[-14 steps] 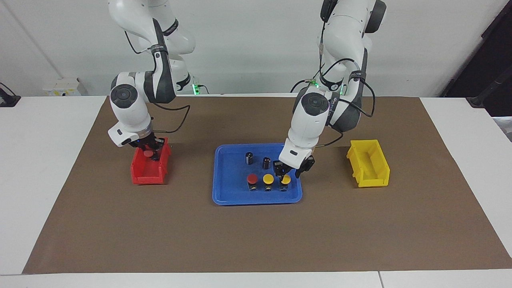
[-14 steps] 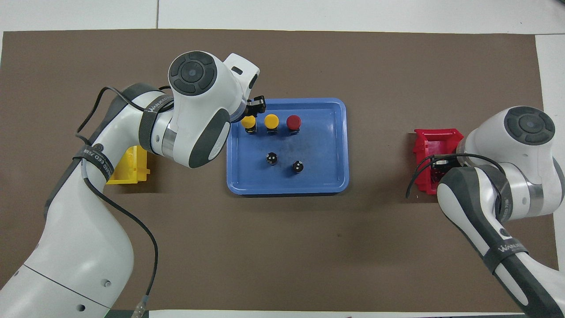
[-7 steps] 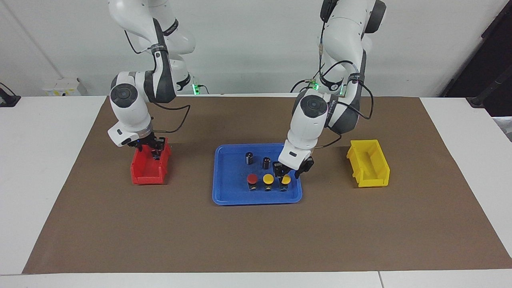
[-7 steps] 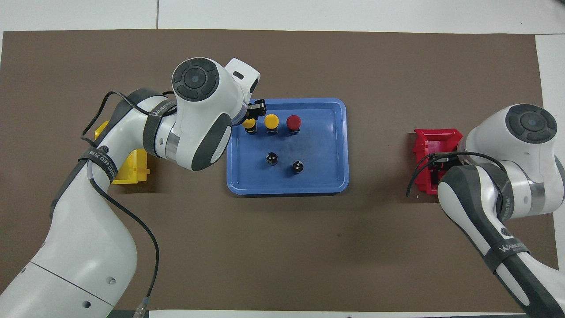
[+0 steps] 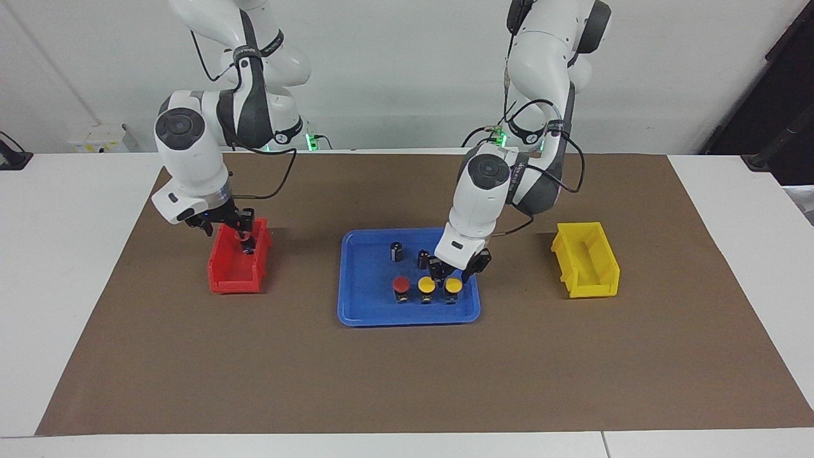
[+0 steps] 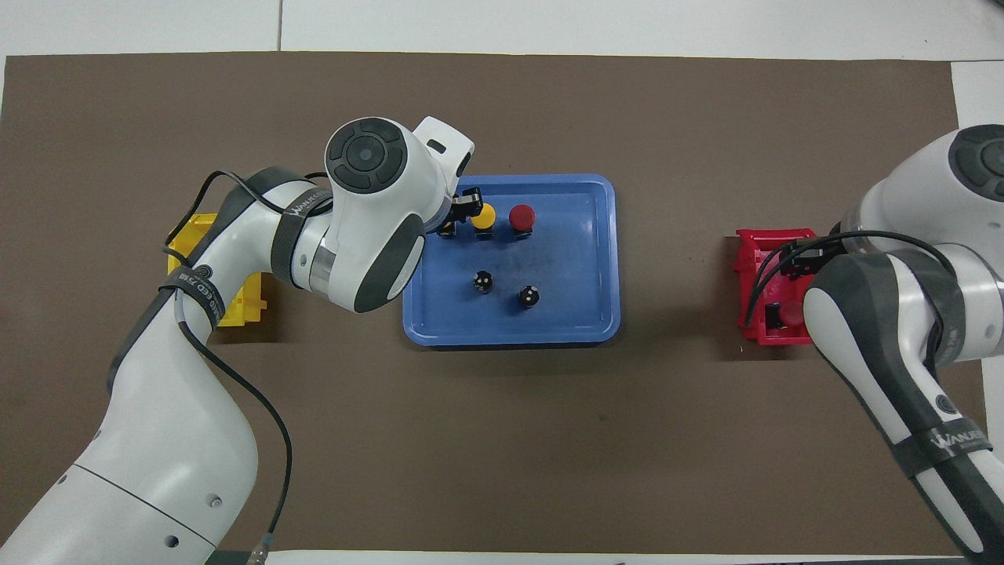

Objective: Sort red and yellow buttons by color

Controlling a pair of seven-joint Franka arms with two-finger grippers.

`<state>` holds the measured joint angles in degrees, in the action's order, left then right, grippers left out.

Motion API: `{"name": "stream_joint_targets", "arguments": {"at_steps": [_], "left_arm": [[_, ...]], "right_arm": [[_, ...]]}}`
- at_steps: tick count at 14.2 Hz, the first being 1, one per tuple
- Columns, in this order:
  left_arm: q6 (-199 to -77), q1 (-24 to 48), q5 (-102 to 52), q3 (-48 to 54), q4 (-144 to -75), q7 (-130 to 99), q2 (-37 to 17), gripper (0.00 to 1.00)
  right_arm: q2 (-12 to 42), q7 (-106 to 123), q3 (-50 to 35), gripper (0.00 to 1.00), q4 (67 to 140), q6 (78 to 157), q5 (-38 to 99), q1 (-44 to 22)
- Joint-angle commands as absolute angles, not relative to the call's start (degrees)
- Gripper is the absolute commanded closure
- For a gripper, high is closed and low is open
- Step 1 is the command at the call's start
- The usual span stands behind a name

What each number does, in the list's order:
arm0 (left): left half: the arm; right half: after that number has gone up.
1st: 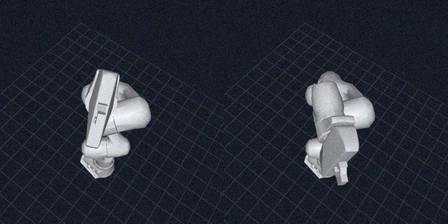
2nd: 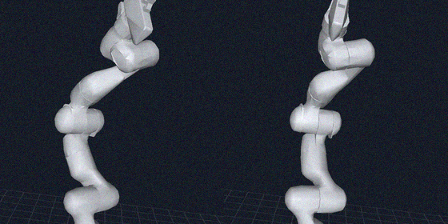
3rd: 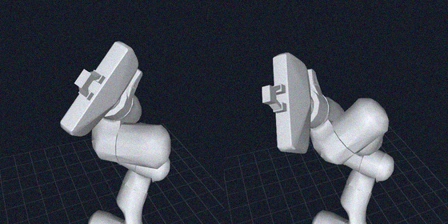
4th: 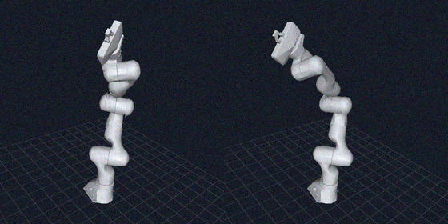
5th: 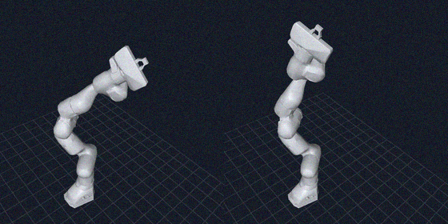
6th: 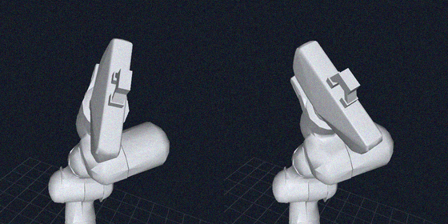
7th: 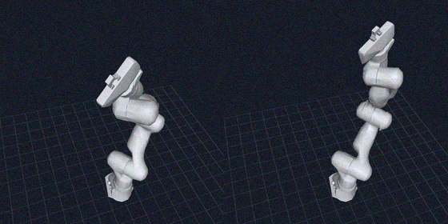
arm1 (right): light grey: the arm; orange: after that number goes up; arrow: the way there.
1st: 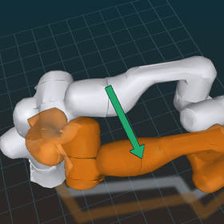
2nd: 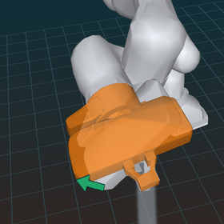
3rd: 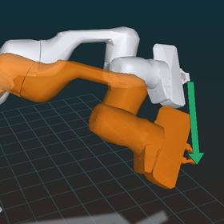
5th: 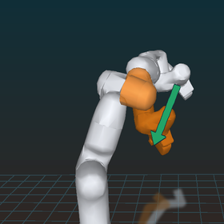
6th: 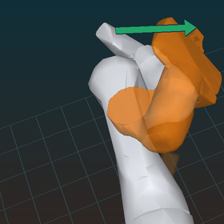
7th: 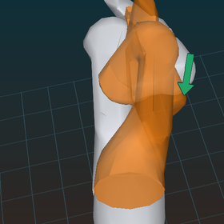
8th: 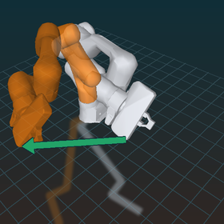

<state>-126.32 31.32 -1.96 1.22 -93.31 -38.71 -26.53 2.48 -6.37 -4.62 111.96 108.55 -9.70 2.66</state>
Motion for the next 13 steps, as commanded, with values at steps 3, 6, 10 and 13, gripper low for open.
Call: {"name": "stream_joint_targets", "arguments": {"at_steps": [3, 6, 10, 13], "left_arm": [[-126.9, 32.2, -1.2, 0.3, -93.3, -40.8, -26.5, 0.86], [-118.5, 31.9, -1.1, 0.1, -88.1, -40.7, -26.4, 0.93], [-106.4, 29.8, -1.3, -0.1, -81.9, -40.4, -22.2, 0.93], [-96.2, 22.5, -1.1, -0.1, -83.8, -33.6, -17.6, 0.95]], "right_arm": [[2.5, 1.1, -4.9, 0.2, 103.0, 101.5, -2.7, 3.9], [2.4, 1.1, -5.0, 0.09, 102.3, 102.2, -1.1, 3.1], [3.1, 0.6, -5.4, 0.0, 100.3, 101.8, -1.1, 2.5], [6.2, -7.6, -6.1, 0.0, 94.7, 100.3, -1.1, -2.7]]}}
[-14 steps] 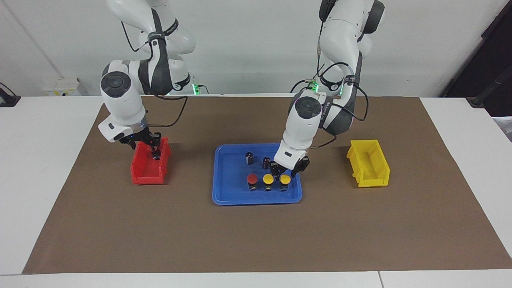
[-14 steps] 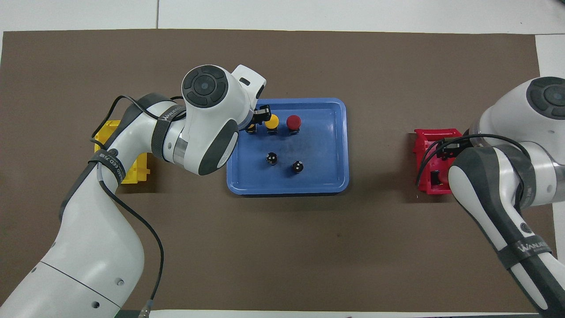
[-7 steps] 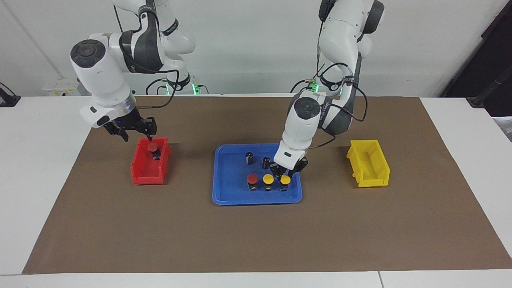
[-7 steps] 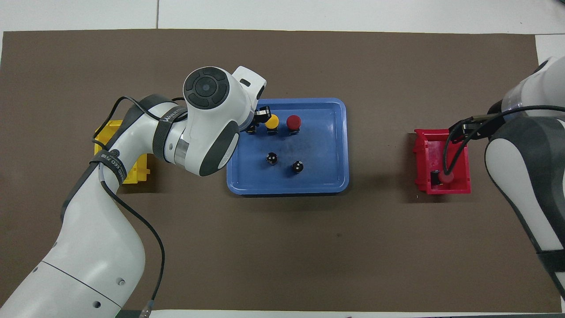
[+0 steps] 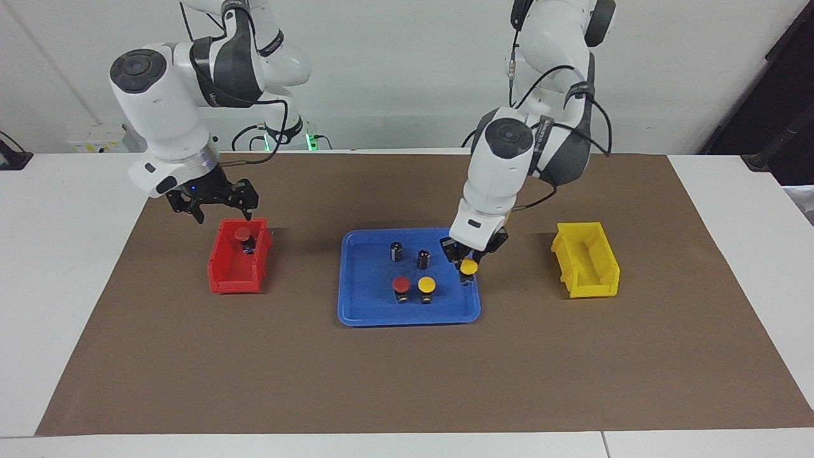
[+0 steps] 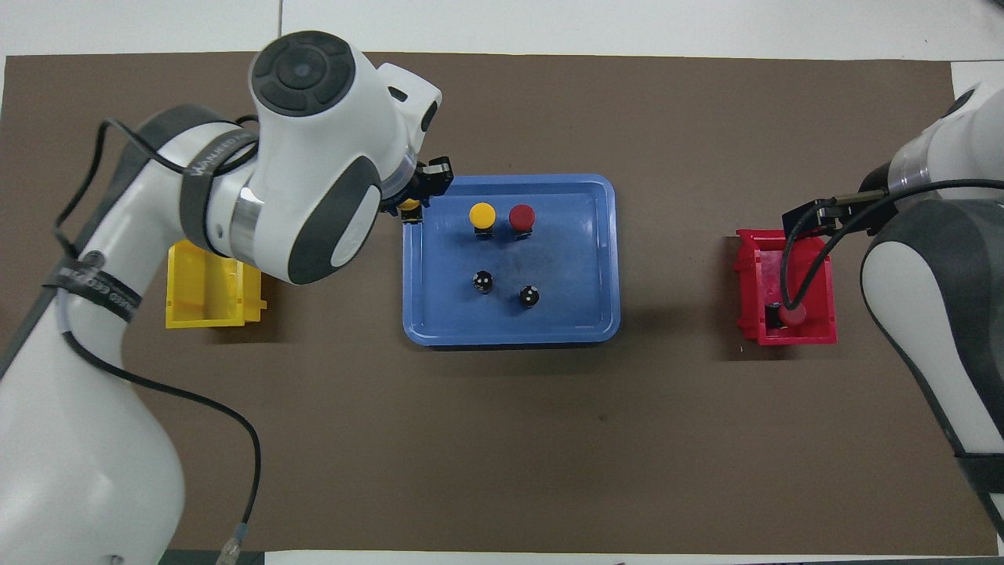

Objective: Sort red and yellow buttons by color

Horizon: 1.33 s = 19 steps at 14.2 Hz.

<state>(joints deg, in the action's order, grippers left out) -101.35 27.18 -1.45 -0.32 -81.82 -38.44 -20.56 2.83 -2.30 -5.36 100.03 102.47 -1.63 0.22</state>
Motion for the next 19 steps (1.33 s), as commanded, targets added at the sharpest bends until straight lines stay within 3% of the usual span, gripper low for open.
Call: {"name": "stream_joint_targets", "arguments": {"at_steps": [1, 4, 7, 10, 12, 16, 19], "left_arm": [[-92.5, 19.5, -1.1, -0.1, -84.7, -25.7, -16.3, 0.96], [-92.6, 12.0, -0.9, -0.3, -90.8, -14.2, -11.1, 0.96], [-105.0, 6.7, -1.0, -0.3, -105.5, -8.4, -3.1, 0.98], [-112.7, 5.7, -1.0, -0.3, -114.8, -8.2, 1.0, 0.98], [-116.3, 5.4, -1.0, -0.3, -119.6, -8.1, 3.0, 0.98], [-121.5, 2.9, -1.0, -0.2, -124.8, -8.3, 4.5, 0.98], [-126.0, 2.9, -1.0, -0.2, -128.2, -8.6, 4.4, 0.98]], "right_arm": [[9.2, -11.9, -6.1, 0.0, 90.8, 99.8, -1.1, -5.9], [17.8, -23.4, -6.2, 0.0, 81.1, 100.5, -1.0, -12.3], [24.5, -32.2, -6.1, 0.0, 77.4, 104.2, -2.1, -19.0], [31.1, -40.0, -6.0, 0.0, 75.8, 111.2, -4.4, -23.7], [32.9, -41.9, -6.1, 0.02, 76.3, 116.3, -7.4, -24.5], [33.3, -42.0, -6.1, 0.13, 79.6, 119.8, -7.7, -24.9], [33.3, -41.8, -6.1, 0.16, 82.3, 122.6, -7.7, -24.8]]}}
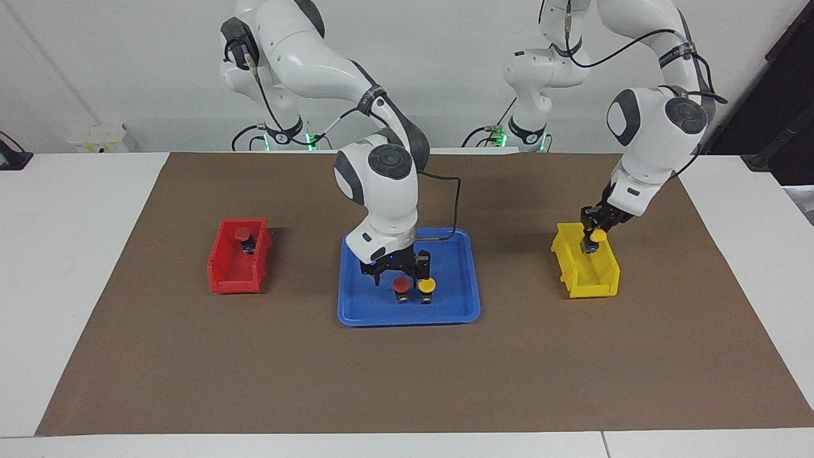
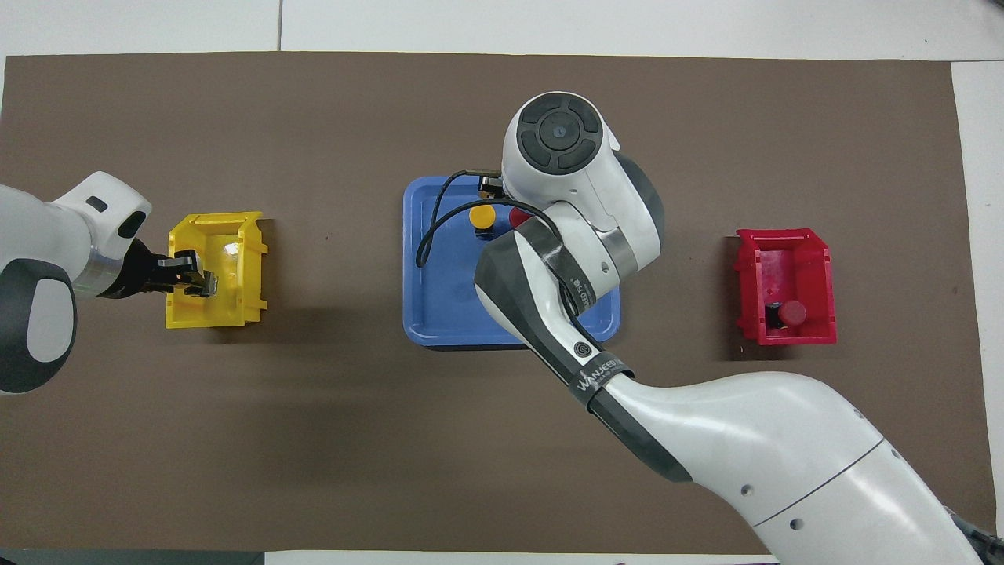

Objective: Sort red and yellow buttons by color

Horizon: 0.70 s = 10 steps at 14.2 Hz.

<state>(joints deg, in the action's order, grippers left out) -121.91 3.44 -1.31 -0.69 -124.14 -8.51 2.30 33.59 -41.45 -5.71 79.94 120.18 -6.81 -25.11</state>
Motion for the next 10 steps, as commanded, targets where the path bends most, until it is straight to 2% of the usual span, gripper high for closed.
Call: {"name": "stream_joint_targets", "arguments": {"at_steps": [1, 8, 9, 10], "left_arm": [[-126.6, 2.9, -1.0, -0.2, -128.8, -8.5, 4.3, 0.98], [-132.8, 3.0, -1.2, -0.1, -131.2, -8.5, 1.5, 0.98], [-132.9, 3.2, -1.2, -0.1, -131.2, -8.5, 1.5, 0.96], [-132.9, 3.3, -1.2, -0.1, -131.1, -8.5, 1.4, 0.83]], "right_arm": [[33.3, -41.6, -6.2, 0.16, 82.8, 122.5, -7.7, -24.6], [32.7, -41.0, -6.2, 0.21, 86.1, 123.7, -7.6, -24.8], [32.7, -41.0, -6.2, 0.25, 86.2, 124.1, -7.6, -24.8], [32.7, -41.0, -6.2, 0.29, 86.1, 124.2, -7.6, -24.8]]}}
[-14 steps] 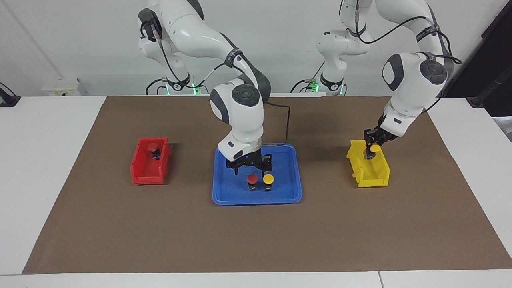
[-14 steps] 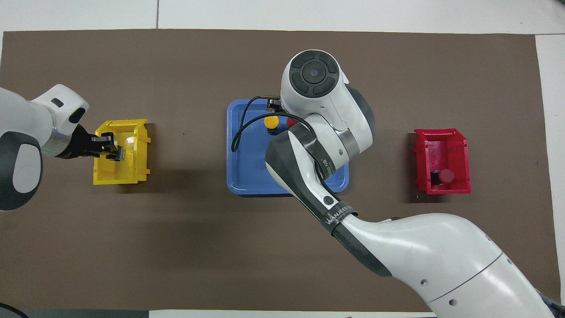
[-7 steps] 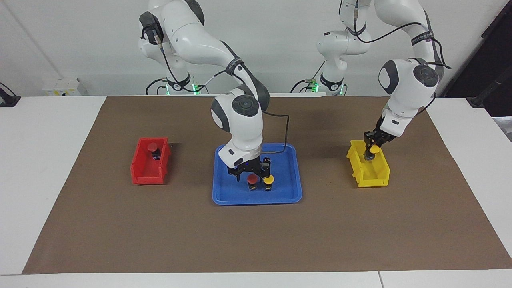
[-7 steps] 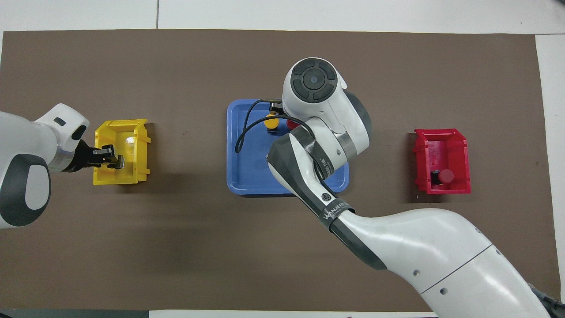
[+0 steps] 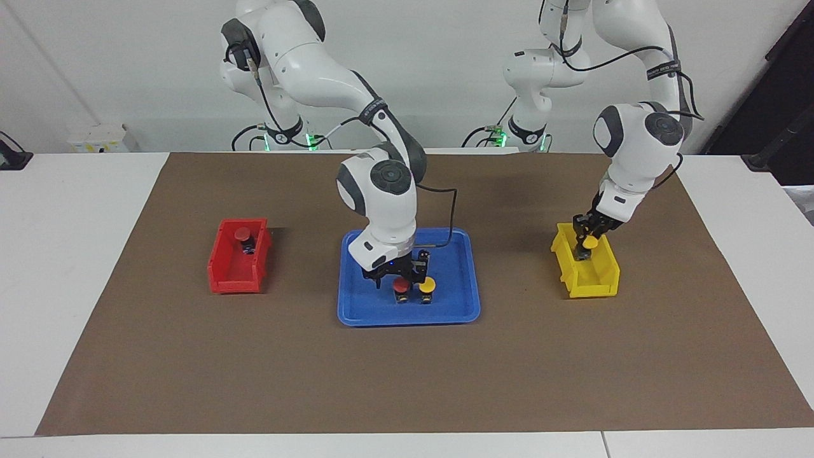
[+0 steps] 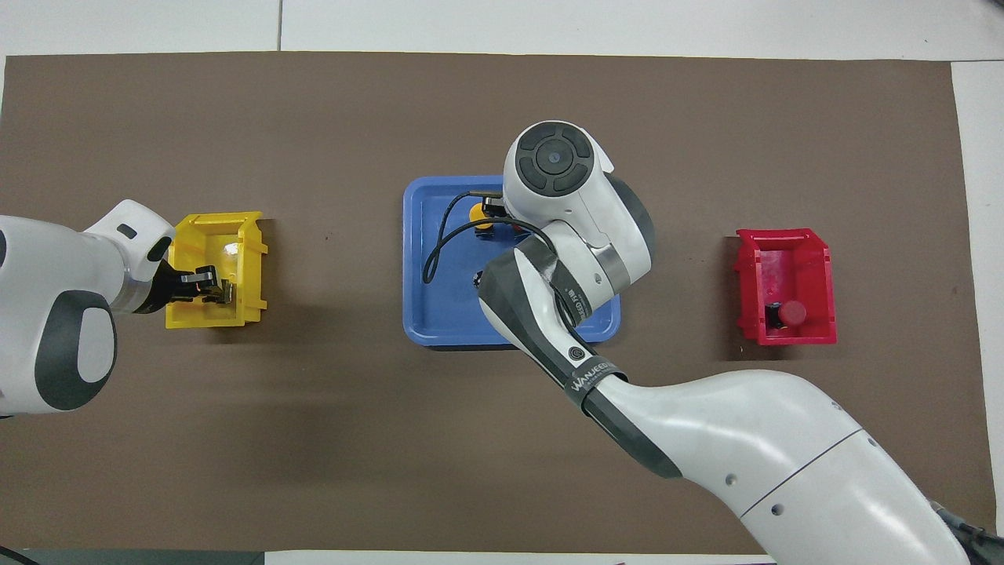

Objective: Sort red and yellow buttons by color

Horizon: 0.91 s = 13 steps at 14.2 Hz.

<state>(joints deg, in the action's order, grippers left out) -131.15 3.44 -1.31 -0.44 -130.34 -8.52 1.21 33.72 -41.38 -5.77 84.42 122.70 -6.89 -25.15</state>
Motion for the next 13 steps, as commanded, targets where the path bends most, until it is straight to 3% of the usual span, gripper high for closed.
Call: {"name": "stream_joint_targets", "arguments": {"at_steps": [1, 4, 5, 6, 8, 12, 13], "left_arm": [[-133.0, 3.2, -1.3, -0.1, -131.0, -8.5, 1.4, 0.79], [-132.9, 3.2, -1.3, -0.1, -130.7, -8.4, 1.1, 0.46], [-132.7, 3.2, -1.3, -0.2, -130.4, -8.4, 0.8, 0.4], [-132.1, 3.3, -1.3, -0.2, -129.5, -8.5, 0.7, 0.31], [-131.3, 3.4, -1.3, -0.2, -128.2, -8.6, 0.6, 0.24], [-124.3, 3.7, -1.3, -0.1, -121.1, -8.8, 0.4, 0.24], [-121.8, 4.0, -1.3, 0.1, -118.5, -9.1, 0.3, 0.15]], "right_arm": [[32.7, -41.0, -6.4, 0.32, 86.1, 124.2, -7.6, -24.8], [32.7, -41.0, -6.4, 0.39, 86.1, 124.7, -7.6, -24.8], [32.7, -41.0, -6.4, 0.45, 86.1, 125.0, -7.4, -24.8], [32.7, -41.0, -6.5, 0.57, 86.0, 125.0, -7.3, -24.8], [32.7, -41.1, -6.5, 0.89, 85.7, 124.5, -6.9, -24.9], [32.2, -39.4, -6.4, 0.92, 82.1, 119.2, -7.6, -23.7], [29.6, -35.6, -6.2, 0.92, 82.6, 116.7, -7.4, -22.2]]}}
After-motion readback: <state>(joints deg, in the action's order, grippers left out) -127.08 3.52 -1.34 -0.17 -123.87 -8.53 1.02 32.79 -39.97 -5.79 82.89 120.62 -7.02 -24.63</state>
